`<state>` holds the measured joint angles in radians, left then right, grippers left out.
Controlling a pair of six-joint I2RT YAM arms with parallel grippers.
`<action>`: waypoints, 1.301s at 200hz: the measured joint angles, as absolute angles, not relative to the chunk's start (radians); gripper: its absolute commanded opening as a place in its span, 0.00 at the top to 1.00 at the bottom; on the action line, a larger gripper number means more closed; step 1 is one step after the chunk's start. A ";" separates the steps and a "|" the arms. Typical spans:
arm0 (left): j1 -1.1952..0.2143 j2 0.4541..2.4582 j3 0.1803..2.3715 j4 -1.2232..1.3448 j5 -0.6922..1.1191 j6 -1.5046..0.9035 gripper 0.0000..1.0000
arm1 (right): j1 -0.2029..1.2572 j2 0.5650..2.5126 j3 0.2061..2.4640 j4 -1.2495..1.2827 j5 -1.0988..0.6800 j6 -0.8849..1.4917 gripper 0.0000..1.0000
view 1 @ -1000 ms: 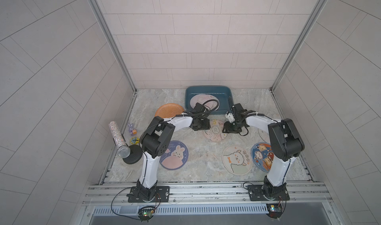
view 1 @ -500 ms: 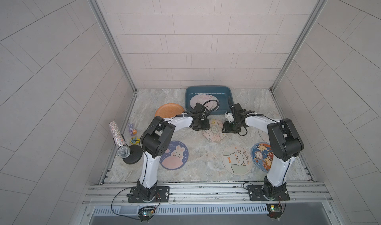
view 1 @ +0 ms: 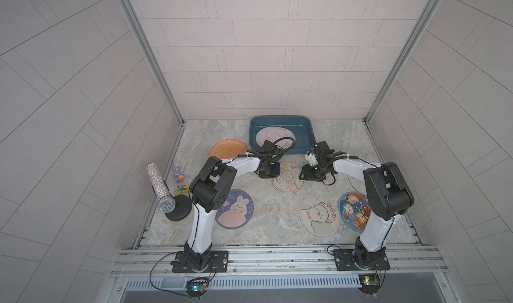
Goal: Put the coasters into the storage box
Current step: Pick up the coaster from the center of the board, then place the coaster in the storage box.
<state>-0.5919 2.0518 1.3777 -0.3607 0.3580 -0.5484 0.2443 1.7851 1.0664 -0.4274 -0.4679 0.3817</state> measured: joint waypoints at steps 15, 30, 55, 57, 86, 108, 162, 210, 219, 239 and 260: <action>-0.593 2.027 1.378 -0.384 0.358 -0.541 1.00 | 0.221 1.756 1.041 -0.434 -0.476 0.386 0.38; -0.592 1.990 1.385 -0.412 0.357 -0.527 1.00 | 0.200 1.725 1.022 -0.439 -0.488 0.389 0.37; -0.592 1.935 1.439 -0.464 0.357 -0.496 1.00 | 0.180 1.675 1.002 -0.441 -0.506 0.392 0.35; -0.592 1.932 1.446 -0.469 0.357 -0.495 1.00 | 0.180 1.672 1.000 -0.440 -0.508 0.393 0.35; -0.591 1.913 1.573 -0.514 0.362 -0.453 1.00 | 0.175 1.633 0.984 -0.442 -0.529 0.394 0.33; -0.582 1.913 1.669 -0.554 0.376 -0.423 1.00 | 0.171 1.608 0.973 -0.448 -0.542 0.395 0.33; -0.554 1.943 1.870 -0.574 0.422 -0.394 1.00 | 0.142 1.564 0.970 -0.468 -0.561 0.397 0.32; -0.510 2.077 2.072 -0.573 0.466 -0.393 1.00 | 0.125 1.552 0.970 -0.484 -0.573 0.397 0.32; -0.500 2.109 2.114 -0.575 0.475 -0.394 1.00 | 0.123 1.551 0.970 -0.485 -0.574 0.397 0.32; -0.476 2.195 2.231 -0.579 0.500 -0.396 1.00 | 0.123 1.548 0.970 -0.491 -0.575 0.396 0.32; -0.455 2.281 2.337 -0.577 0.522 -0.405 1.00 | 0.121 1.546 0.970 -0.496 -0.575 0.396 0.32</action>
<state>-0.4545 2.2814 2.3367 -0.5770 0.5224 -0.4049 0.1211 1.5463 0.9703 -0.4965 -0.5755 0.3962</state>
